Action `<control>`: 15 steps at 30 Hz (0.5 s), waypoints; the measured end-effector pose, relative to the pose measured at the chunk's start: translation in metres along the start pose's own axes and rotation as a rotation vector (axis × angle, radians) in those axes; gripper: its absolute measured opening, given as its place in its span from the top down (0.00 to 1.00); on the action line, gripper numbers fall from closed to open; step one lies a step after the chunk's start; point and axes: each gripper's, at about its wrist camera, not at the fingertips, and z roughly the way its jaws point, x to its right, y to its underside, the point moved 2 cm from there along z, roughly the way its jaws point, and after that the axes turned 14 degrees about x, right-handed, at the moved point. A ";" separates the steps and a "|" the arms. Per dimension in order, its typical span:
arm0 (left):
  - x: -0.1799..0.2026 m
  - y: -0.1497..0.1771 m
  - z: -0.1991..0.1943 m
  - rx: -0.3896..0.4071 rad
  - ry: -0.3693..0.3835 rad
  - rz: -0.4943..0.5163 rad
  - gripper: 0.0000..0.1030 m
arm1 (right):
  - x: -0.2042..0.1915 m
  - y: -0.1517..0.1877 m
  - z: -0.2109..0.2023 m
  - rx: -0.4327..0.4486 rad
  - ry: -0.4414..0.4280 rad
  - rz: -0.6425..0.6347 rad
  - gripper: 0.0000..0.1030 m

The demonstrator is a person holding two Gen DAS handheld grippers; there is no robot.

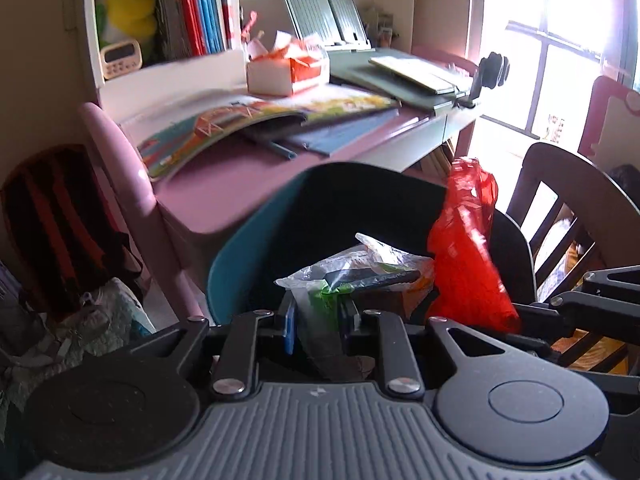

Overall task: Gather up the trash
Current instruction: 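Open the right tool to drop the red bag while the left tool releases the white bag into the bin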

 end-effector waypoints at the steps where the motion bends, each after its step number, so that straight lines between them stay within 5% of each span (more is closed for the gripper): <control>1: 0.001 0.001 0.003 -0.008 0.005 0.002 0.80 | 0.000 0.001 0.001 -0.006 0.001 0.002 0.85; 15: 0.002 0.009 0.003 -0.035 0.035 -0.007 0.70 | 0.004 0.007 -0.006 -0.005 0.029 0.054 0.68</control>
